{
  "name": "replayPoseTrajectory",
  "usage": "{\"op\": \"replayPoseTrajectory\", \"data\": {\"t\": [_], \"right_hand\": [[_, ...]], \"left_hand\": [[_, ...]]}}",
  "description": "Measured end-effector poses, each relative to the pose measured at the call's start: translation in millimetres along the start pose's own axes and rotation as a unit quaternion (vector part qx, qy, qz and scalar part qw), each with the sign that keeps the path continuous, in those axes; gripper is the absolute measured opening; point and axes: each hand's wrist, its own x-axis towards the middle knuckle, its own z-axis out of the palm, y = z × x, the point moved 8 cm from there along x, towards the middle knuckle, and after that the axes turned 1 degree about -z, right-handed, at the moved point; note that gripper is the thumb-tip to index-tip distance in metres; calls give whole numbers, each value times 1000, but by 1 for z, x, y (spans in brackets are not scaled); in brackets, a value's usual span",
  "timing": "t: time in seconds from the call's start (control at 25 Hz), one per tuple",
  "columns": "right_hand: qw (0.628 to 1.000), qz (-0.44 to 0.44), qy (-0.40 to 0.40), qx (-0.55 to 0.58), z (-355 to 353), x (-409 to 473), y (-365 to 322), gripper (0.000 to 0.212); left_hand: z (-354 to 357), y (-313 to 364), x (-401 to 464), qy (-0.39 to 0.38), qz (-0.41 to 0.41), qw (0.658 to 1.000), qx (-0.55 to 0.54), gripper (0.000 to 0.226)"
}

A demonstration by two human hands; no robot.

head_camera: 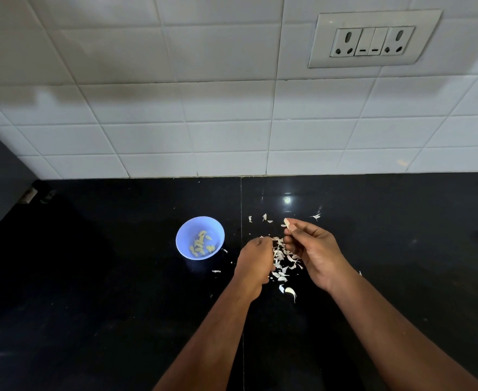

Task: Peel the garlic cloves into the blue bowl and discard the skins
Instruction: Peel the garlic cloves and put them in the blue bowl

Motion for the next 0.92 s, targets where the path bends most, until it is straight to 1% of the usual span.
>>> {"op": "replayPoseTrajectory", "data": {"t": [0.04,0.12,0.24,0.28,0.36,0.44,0.48,0.56,0.64,0.72,0.8,0.84,0.92], "right_hand": [[998,-26,-3,-53,-1,-1,-4,17],[986,-77,-11,-146,-1,-4,-12,14],[953,-146,-17,-267,-2,-9,-25,12],[939,-164,-15,-301,-2,-10,-29,12],[915,-202,-13,-349,-3,-14,-35,15],[895,-246,-21,-371,0,-18,-39,18],[889,-259,-26,-378,2,-20,-40,19],[882,-268,-32,-386,4,-21,-41,21],[877,-275,-29,-393,4,-22,-42,21],[876,-276,-25,-394,4,-22,-41,22],[887,-257,-18,-384,3,-21,-37,22],[899,-239,-13,-367,2,-19,-34,22],[940,-181,-3,-289,1,-14,-30,17]], "left_hand": [[1,-2,0,-9,-3,1000,17,23],[1,-2,1,-16,16,998,57,22],[-2,-1,6,-7,49,995,84,35],[-3,1,5,-2,56,995,81,35],[-4,6,5,-2,60,997,40,11],[-2,8,3,-12,47,999,-15,19],[0,8,3,-21,38,998,-49,16],[5,9,1,-45,18,994,-97,23],[8,9,-1,-59,7,988,-140,25],[10,8,-1,-64,-1,981,-181,20],[10,8,-1,-58,4,982,-181,11],[9,8,-1,-52,9,984,-172,7],[7,9,-1,-46,31,988,-145,4]]}}
